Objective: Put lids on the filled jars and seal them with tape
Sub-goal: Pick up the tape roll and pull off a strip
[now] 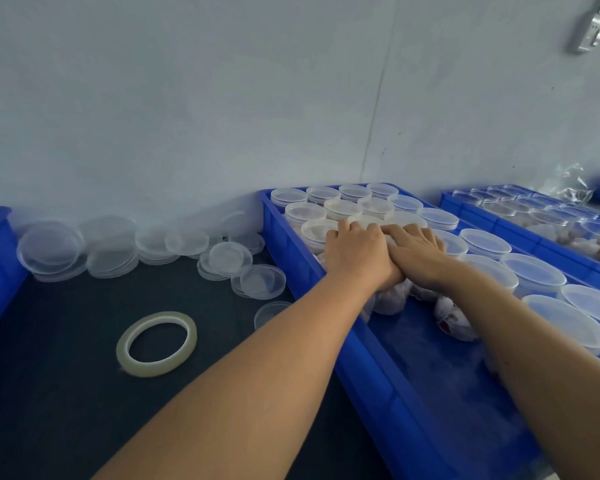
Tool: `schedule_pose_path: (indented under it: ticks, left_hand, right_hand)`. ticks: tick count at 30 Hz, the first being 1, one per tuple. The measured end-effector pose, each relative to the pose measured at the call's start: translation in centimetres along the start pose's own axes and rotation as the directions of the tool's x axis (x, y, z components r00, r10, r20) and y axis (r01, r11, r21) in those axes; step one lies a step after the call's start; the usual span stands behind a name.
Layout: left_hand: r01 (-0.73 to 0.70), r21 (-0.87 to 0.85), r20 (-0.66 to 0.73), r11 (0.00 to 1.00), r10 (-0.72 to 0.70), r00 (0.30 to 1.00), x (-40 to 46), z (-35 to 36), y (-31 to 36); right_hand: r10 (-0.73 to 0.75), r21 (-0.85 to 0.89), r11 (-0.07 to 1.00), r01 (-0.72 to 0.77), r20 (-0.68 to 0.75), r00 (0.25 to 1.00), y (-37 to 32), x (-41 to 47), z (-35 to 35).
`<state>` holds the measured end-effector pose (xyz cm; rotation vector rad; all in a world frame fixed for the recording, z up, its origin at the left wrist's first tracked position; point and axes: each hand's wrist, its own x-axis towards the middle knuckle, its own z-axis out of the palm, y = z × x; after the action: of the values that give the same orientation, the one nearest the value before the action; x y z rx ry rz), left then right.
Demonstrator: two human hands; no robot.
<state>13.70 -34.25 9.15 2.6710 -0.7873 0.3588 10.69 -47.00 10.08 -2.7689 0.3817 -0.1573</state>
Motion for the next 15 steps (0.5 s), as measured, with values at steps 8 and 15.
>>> schedule_pose_path:
  ticks: [8,15]
  left_hand:
    - [-0.057,-0.137,-0.062,0.989,0.049,0.997,-1.5,-2.3,-1.3]
    - [-0.043,-0.582,-0.269,0.812,-0.143,0.953,-7.4,-6.8,-9.0]
  right_hand:
    - [-0.004,0.092,0.996,0.016,-0.123,0.992,-2.3,-1.2,-1.1]
    - [-0.356,0.247,0.874,0.419,-0.263,0.897,-14.5,-3.5,-1.1]
